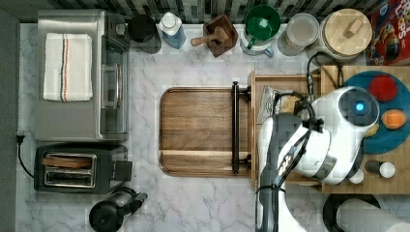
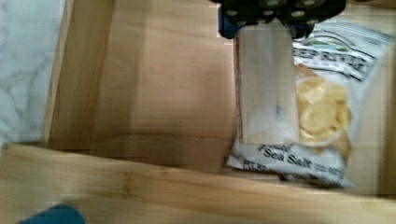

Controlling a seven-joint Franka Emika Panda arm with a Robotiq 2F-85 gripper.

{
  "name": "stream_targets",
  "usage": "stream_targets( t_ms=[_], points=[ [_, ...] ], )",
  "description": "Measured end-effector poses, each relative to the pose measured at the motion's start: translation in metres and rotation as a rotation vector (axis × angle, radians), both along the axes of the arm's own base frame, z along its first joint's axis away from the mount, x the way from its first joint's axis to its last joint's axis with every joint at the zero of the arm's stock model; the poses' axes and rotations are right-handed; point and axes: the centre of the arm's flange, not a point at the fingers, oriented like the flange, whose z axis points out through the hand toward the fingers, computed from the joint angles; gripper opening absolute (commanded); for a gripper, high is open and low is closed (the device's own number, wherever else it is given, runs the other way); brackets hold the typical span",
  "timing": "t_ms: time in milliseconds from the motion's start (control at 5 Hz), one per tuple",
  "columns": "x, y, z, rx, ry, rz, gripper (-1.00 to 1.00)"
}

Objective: Pick up the butter.

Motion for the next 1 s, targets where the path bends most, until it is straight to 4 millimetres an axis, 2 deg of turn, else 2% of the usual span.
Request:
stream_targets(
  t_ms=[200, 400, 600, 1000],
  points=[
    [0.019, 0.009, 0.030, -0.046, -0.064, -0.171, -1.00],
    [0.035, 0.035, 0.046, -0.054, -0.091, -0.315, -1.00],
    [0.046, 0.075, 0.054, -0.047, -0.075, -0.339, -1.00],
    [0.053, 0.168, 0.059, -0.023, 0.009, -0.270, -1.00]
  ],
)
